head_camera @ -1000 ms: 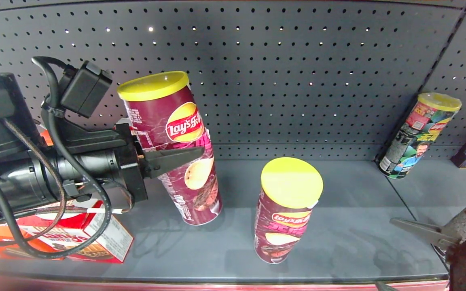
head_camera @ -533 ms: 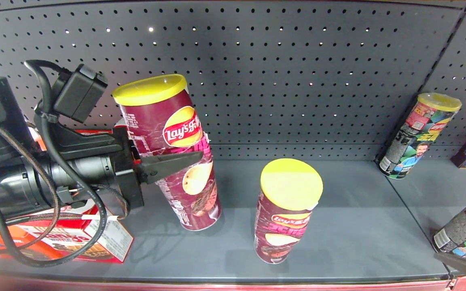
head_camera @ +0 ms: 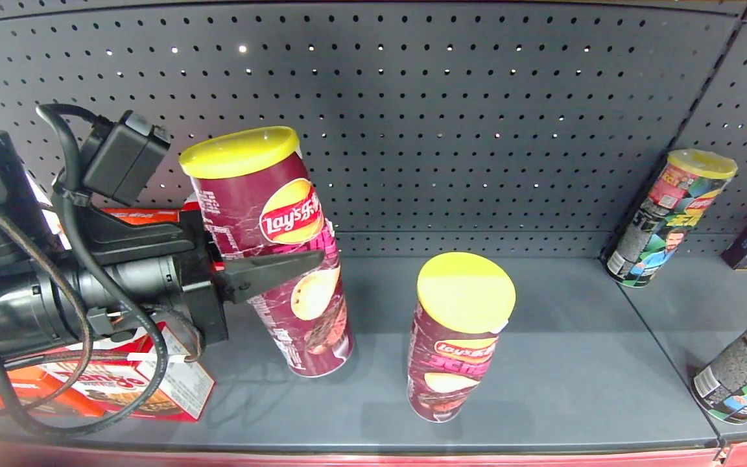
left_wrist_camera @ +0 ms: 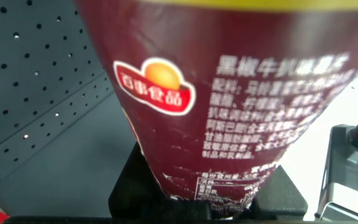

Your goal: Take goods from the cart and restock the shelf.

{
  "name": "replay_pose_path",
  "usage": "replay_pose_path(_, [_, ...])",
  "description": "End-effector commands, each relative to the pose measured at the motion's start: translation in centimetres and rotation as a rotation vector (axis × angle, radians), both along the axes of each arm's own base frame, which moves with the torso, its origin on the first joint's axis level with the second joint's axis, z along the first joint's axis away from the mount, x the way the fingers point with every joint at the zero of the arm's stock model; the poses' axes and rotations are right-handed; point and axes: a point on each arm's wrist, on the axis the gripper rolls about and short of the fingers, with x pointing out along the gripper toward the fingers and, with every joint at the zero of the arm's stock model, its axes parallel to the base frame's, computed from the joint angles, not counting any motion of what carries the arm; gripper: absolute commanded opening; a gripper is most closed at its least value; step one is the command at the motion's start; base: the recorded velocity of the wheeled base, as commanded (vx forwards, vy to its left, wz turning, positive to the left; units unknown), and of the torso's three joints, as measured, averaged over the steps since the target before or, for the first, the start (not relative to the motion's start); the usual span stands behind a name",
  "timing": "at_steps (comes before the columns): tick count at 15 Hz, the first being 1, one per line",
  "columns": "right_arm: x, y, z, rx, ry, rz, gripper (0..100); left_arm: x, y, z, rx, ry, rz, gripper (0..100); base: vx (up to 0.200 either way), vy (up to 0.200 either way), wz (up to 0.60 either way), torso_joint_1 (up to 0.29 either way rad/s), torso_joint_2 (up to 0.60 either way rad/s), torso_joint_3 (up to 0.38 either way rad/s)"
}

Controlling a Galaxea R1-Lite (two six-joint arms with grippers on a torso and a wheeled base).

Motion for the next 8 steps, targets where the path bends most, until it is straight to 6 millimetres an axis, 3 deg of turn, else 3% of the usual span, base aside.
replay_pose_path(1, [0.17, 0.27, -0.16, 0.013, 0.068, -0.300, 100, 0.21, -0.10, 0.14, -0.001, -0.006, -0.001, 0, 0.000, 0.000, 0.00, 0.000, 0.00, 0.000])
replay_pose_path(3, [-0.02, 0.43, -0.19, 0.033, 0.046, -0.381, 100, 0.22, -0.34, 0.27, -0.002, -0.009, -0.011, 0, 0.000, 0.000, 0.00, 0.000, 0.00, 0.000])
replay_pose_path(8, [-0.28, 0.50, -0.26, 0.079, 0.003, -0.367, 100, -0.04, -0.23, 0.16, -0.002, -0.008, -0.011, 0, 0.000, 0.000, 0.00, 0.000, 0.00, 0.000])
